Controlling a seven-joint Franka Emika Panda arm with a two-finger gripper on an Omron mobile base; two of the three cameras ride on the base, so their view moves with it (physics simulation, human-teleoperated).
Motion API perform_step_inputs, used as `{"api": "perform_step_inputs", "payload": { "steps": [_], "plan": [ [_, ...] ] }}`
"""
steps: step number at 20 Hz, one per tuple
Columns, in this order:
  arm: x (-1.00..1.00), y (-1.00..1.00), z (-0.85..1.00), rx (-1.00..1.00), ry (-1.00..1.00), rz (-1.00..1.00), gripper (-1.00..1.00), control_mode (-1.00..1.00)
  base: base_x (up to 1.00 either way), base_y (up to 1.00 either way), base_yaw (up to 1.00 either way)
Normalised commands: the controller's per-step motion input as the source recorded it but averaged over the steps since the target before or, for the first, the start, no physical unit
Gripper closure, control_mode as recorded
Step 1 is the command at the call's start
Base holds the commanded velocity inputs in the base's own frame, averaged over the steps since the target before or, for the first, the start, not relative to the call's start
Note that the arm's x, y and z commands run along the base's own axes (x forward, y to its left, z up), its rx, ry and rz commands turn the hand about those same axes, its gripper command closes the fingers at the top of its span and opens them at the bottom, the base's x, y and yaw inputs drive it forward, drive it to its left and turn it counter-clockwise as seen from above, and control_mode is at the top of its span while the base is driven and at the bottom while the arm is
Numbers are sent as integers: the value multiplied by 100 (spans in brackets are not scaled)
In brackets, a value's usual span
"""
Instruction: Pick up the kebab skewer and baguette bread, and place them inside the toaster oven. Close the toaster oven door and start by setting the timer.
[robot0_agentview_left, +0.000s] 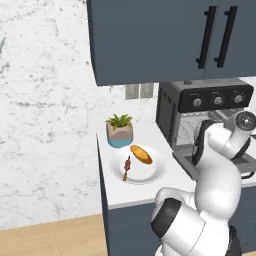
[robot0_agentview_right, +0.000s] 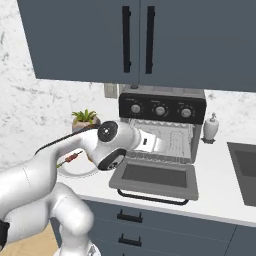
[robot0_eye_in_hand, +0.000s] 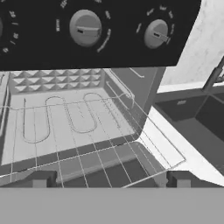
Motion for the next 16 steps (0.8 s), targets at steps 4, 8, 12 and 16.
{"api": "perform_step_inputs", "payload": {
  "steps": [4,8,12,16],
  "plan": [
    [-45,6,91,32,40,2,-100,-100,0,0,0],
    [-43,27,59,30,45,5,-100,-100,0,0,0],
    [-6,79,-7,25,30,18,-100,-100,0,0,0],
    [-60,100,-57,3,18,21,-100,-100,0,0,0]
  ]
}}
